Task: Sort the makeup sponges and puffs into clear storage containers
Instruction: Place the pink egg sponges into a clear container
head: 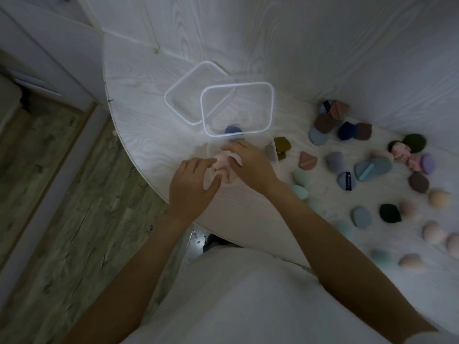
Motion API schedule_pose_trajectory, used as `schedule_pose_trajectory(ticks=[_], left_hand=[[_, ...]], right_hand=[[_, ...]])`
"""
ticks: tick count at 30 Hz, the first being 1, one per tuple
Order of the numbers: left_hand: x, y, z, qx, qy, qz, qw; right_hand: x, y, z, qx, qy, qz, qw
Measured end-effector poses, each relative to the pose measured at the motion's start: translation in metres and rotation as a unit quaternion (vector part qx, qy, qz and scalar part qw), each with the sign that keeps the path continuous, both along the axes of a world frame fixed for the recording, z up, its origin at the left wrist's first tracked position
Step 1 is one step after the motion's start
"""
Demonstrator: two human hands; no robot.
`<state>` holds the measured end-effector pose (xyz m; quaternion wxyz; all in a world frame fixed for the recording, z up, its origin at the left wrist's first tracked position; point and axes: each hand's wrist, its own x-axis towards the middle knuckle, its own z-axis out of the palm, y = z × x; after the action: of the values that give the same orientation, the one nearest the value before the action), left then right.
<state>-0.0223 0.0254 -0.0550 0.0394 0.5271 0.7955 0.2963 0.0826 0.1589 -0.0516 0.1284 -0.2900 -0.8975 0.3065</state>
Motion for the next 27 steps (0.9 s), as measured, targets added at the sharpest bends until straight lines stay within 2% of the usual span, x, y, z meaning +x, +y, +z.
schedule_pose_trajectory(ticks=[3,5,8,10,13,15,17,19,21,24,26,27], left_hand=[[0.011,0.019,0.025,0.087,0.007,-0.070,0.994],[0.029,0.037,0.040,0.123,0.019,-0.119,0.985],[0.067,0.065,0.055,0.134,0.014,-0.191,0.972],[0.096,0.082,0.055,0.095,-0.010,-0.242,0.966],[0.165,0.113,0.047,-0.031,-0.060,-0.328,0.942],[0.220,0.132,0.041,-0.131,-0.126,-0.375,0.909],[0.268,0.146,0.032,-0.190,-0.148,-0.398,0.885],[0.326,0.157,0.020,-0.211,-0.103,-0.412,0.880],[0.376,0.162,0.006,-0.213,-0.020,-0.425,0.879],[0.426,0.159,-0.014,-0.235,0.103,-0.446,0.857],[0.447,0.153,-0.026,-0.248,0.151,-0.461,0.838],[0.455,0.152,-0.030,-0.244,0.164,-0.457,0.840]], right_hand=[[0.038,0.000,0.029,0.089,-0.010,-0.058,0.994],[0.080,0.001,0.042,0.138,-0.029,-0.147,0.979],[0.158,-0.001,0.050,0.114,-0.084,-0.273,0.952],[0.213,-0.006,0.050,0.080,-0.130,-0.336,0.930],[0.309,-0.014,0.044,0.039,-0.146,-0.427,0.891],[0.368,-0.015,0.035,0.008,-0.144,-0.466,0.873],[0.414,-0.011,0.022,-0.015,-0.141,-0.480,0.866],[0.458,-0.007,0.012,-0.028,-0.140,-0.489,0.861],[0.489,0.000,0.003,-0.037,-0.132,-0.475,0.869],[0.505,0.019,-0.004,-0.036,-0.120,-0.439,0.890],[0.505,0.033,-0.005,-0.046,-0.101,-0.423,0.899],[0.504,0.040,-0.005,-0.051,-0.093,-0.413,0.904]])
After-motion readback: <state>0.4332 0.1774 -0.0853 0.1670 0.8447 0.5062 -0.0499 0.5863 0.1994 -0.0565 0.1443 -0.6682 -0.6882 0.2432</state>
